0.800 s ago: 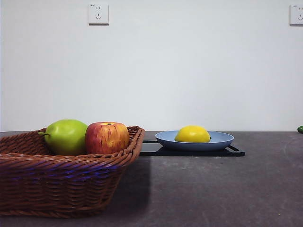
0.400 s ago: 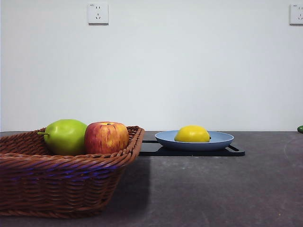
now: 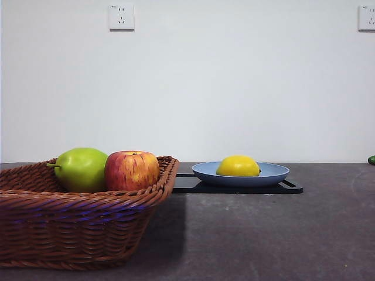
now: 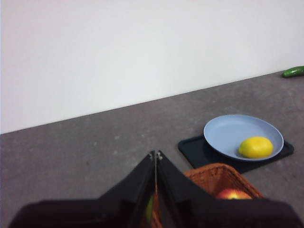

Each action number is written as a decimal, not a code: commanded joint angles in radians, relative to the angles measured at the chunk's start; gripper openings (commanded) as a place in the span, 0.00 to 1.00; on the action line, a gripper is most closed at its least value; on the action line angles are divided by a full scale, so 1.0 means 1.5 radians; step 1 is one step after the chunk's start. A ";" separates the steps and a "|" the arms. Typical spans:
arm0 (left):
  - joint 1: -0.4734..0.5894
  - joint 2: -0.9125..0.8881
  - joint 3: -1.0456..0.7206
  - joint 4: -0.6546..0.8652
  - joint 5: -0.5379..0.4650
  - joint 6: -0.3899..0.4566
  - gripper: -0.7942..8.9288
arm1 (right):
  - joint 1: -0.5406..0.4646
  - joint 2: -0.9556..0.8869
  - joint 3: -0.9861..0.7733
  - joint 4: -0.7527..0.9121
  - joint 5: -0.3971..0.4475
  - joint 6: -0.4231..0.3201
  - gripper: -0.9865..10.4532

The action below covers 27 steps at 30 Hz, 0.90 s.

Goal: Take the lemon from the basket,put the lemon in the plate,hand out the plate

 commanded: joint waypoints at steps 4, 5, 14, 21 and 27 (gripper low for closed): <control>0.028 -0.075 0.001 -0.119 -0.065 0.008 0.09 | 0.004 0.001 0.005 0.005 0.002 0.005 0.09; 0.042 -0.099 -0.006 -0.138 -0.072 0.003 0.09 | 0.004 0.001 0.005 0.005 0.002 0.005 0.09; 0.209 -0.269 -0.193 -0.056 -0.044 -0.025 0.09 | 0.004 0.001 0.005 0.006 0.003 0.005 0.09; 0.254 -0.269 -0.327 0.028 0.022 -0.028 0.09 | 0.003 0.001 0.006 0.007 0.002 0.005 0.09; 0.254 -0.269 -0.414 0.108 0.034 -0.046 0.09 | 0.004 0.001 0.006 0.007 0.002 0.006 0.09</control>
